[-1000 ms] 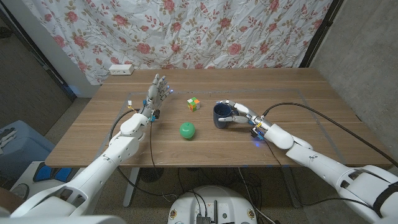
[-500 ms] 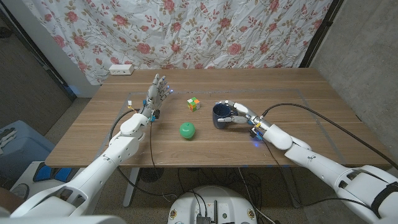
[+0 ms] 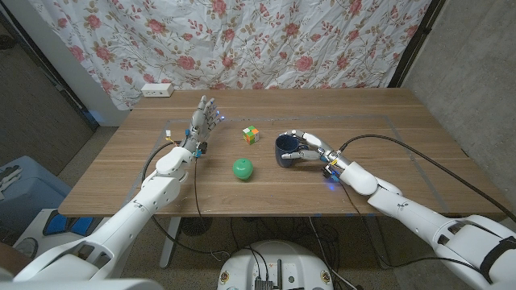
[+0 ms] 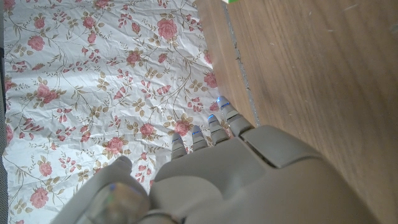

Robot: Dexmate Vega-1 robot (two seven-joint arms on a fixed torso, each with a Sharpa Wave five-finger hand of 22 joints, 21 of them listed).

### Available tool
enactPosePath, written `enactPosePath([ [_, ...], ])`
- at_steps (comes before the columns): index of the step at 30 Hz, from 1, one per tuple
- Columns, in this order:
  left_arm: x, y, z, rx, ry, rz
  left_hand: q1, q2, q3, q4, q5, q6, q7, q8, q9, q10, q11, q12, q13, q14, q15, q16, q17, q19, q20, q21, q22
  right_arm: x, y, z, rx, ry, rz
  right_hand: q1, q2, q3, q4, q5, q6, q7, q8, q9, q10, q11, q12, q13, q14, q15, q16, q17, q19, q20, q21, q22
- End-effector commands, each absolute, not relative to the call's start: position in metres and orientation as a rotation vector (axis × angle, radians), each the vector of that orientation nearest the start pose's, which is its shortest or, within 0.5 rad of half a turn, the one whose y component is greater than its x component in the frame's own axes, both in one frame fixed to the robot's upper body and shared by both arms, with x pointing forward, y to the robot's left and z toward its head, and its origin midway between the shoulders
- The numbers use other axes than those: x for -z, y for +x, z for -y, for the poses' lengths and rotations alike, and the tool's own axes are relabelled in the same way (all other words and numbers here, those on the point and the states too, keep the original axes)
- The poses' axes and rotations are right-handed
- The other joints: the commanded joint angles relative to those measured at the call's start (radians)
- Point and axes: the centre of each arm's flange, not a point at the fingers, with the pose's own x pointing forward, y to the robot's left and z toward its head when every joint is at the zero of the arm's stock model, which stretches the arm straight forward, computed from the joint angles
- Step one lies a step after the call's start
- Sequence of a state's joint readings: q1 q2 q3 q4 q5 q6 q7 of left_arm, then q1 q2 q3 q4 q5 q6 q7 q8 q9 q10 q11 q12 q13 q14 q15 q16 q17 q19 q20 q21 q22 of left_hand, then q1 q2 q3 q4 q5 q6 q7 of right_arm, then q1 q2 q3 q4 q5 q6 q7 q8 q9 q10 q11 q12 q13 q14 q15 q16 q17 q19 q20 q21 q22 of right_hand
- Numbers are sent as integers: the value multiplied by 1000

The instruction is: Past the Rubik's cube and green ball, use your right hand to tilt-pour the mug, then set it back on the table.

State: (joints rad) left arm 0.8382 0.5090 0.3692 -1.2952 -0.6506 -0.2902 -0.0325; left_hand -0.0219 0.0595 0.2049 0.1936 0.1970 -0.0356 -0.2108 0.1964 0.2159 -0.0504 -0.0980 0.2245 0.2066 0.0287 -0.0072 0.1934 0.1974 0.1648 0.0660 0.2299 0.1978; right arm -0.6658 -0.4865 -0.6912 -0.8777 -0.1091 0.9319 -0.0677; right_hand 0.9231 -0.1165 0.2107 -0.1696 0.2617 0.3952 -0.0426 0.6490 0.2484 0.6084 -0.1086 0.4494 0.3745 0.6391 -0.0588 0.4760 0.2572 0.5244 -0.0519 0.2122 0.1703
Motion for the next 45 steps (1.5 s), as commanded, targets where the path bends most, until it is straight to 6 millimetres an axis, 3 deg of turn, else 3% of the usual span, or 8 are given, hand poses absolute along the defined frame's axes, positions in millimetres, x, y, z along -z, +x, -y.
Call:
enactPosePath([
  [1,28,659,-290,208,-43,592,-3,119,6,1,4,-2,-7,6,3,-4,-6,4,5,8,-4,5,5,9,-1,6,3,88,634,193,-480,-743,928,63,71,22,10,-14,150,-92,23,-1,99,-68,14,8,37,-161,18,12,24,-38,10,4],
  [16,27,653,-293,210,-41,593,-3,118,6,1,4,-2,-6,6,3,-4,-7,4,5,8,-3,5,5,9,0,6,3,78,628,194,-454,-716,956,104,93,41,6,-50,236,-92,63,-16,184,-83,29,9,106,-171,46,28,61,-59,14,6],
  [45,27,653,-292,210,-41,593,-3,118,6,1,4,-2,-7,6,3,-2,-6,4,5,8,-4,5,5,9,-1,6,3,51,611,201,-400,-750,1019,165,121,63,-1,-77,305,-91,93,-30,265,-90,42,25,170,-178,69,49,110,-88,24,10],
])
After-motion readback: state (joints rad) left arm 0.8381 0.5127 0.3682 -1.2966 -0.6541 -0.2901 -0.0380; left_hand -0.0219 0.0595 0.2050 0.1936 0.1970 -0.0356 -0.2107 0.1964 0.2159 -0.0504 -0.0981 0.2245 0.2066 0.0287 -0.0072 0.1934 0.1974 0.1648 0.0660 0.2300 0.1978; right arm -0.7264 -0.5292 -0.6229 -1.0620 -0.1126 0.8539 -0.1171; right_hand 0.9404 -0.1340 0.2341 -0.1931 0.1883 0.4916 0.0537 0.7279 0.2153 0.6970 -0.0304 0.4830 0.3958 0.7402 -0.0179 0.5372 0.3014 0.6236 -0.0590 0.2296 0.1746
